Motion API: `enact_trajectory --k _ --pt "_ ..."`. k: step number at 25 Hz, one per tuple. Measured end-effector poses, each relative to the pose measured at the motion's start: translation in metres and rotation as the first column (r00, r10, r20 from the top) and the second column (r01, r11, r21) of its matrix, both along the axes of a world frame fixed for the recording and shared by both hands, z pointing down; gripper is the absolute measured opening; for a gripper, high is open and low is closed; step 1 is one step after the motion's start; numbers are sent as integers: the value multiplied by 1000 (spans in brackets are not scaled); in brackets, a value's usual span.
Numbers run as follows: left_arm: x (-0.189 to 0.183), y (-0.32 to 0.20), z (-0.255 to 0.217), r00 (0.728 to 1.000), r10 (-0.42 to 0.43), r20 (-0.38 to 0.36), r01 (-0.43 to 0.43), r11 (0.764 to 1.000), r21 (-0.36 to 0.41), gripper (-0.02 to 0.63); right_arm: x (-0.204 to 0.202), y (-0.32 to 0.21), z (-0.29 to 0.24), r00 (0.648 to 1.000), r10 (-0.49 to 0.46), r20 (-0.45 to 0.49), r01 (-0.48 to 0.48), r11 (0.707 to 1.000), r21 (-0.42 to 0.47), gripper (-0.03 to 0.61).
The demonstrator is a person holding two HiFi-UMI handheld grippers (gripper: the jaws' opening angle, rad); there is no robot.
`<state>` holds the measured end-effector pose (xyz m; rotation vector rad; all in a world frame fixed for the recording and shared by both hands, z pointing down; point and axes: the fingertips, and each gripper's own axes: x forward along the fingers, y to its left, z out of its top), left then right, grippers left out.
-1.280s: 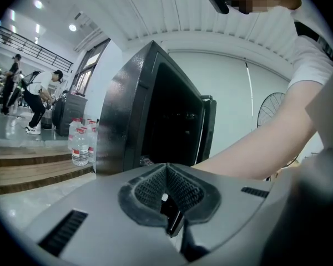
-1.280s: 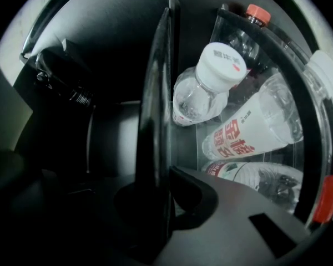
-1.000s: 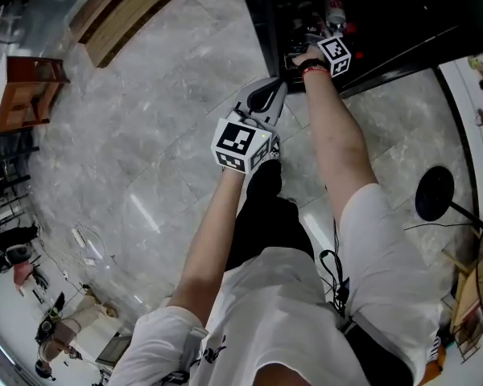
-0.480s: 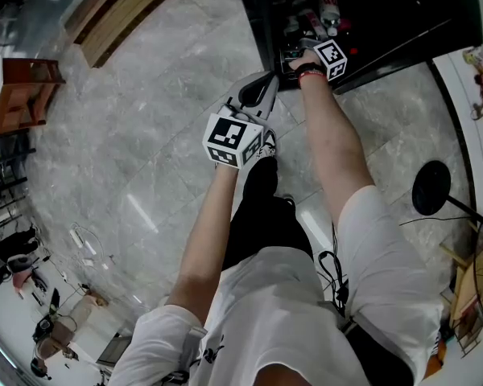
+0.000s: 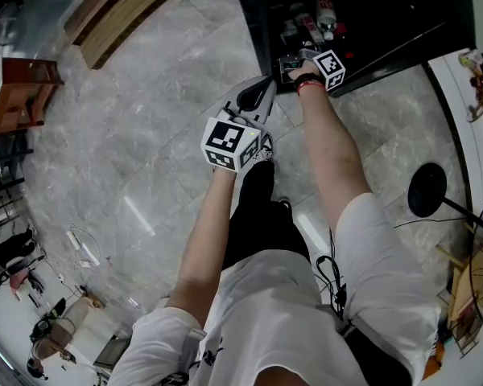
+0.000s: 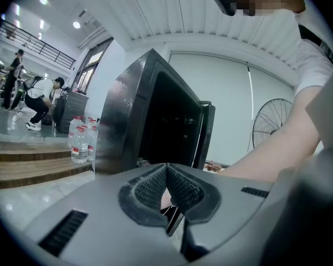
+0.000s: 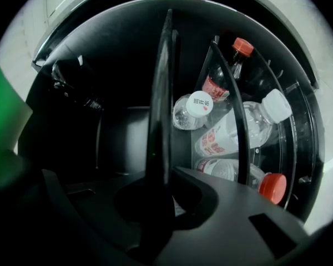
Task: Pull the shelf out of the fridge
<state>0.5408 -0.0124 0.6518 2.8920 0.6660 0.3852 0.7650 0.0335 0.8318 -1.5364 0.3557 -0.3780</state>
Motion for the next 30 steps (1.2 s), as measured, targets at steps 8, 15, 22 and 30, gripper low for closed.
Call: enact_trajectory --k 8,15,22,30 --pt "-5 2 -8 1000 -3 6 3 1000 -4 17 -16 5 -4 1000 4 0 -4 1000 -1 25" --pt "-10 2 -17 1000 5 10 -5 1000 -9 17 -32 11 -5 1000 18 1 -18 1000 -5 26" --pt "-14 2 -23 999 35 23 -35 999 0 17 -45 16 -8 1000 31 3 -31 999 -6 26" --pt "-14 11 -26 997 68 33 -68 998 -16 17 -64 25 -10 1000 29 6 -29 1000 -7 26"
